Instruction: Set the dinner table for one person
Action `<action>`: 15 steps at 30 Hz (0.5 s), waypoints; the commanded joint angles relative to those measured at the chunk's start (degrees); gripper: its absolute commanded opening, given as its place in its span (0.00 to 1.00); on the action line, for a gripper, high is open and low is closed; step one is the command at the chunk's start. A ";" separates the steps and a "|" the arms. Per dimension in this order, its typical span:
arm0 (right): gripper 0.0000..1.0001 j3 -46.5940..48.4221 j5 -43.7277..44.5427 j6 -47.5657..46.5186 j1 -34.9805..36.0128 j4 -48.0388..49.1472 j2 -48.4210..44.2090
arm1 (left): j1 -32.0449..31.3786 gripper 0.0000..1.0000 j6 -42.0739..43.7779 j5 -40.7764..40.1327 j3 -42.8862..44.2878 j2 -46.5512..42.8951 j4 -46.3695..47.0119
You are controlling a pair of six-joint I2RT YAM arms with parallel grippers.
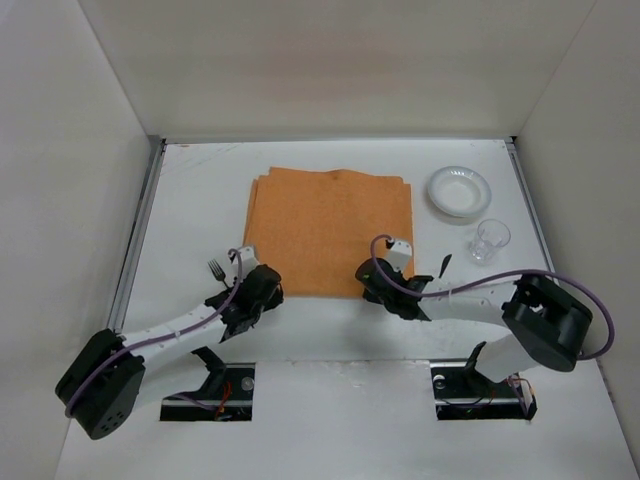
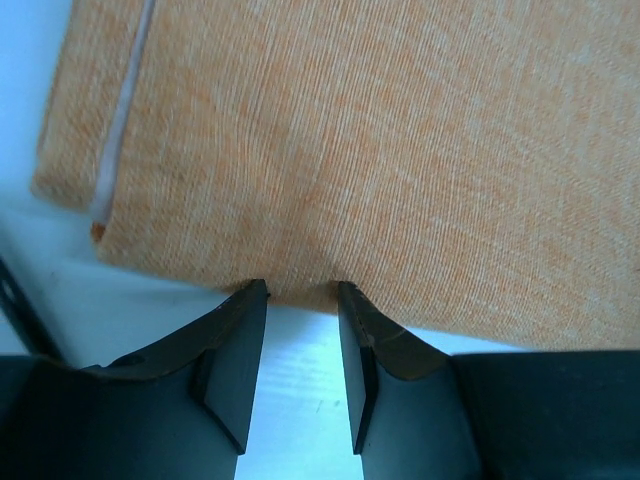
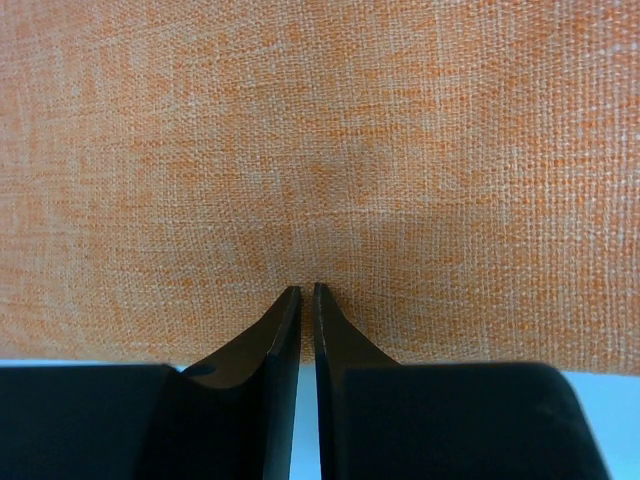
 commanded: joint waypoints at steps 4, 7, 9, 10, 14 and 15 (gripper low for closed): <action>0.15 -3.99 -2.81 7.28 3.85 -12.16 -4.49 | -3.98 0.32 -3.80 1.25 -1.36 -3.14 -9.02; 0.16 -4.69 -1.58 7.63 3.85 -14.62 -8.01 | -5.91 0.32 -5.03 1.25 -1.19 -2.70 -9.20; 0.16 -5.04 -0.70 7.20 3.42 -15.86 -10.30 | -6.79 0.32 -4.78 0.81 -0.49 -3.48 -9.20; 0.16 -5.13 -0.26 6.58 2.80 -16.30 -11.35 | -6.80 0.33 -4.69 0.29 -0.22 -4.62 -9.20; 0.17 -3.91 0.45 3.42 0.51 -17.27 -15.39 | -5.66 0.37 -4.86 -3.41 0.13 -13.32 -9.46; 0.20 -3.38 0.54 2.63 0.51 -17.01 -16.45 | -4.70 0.38 -5.21 -4.11 0.13 -14.90 -10.07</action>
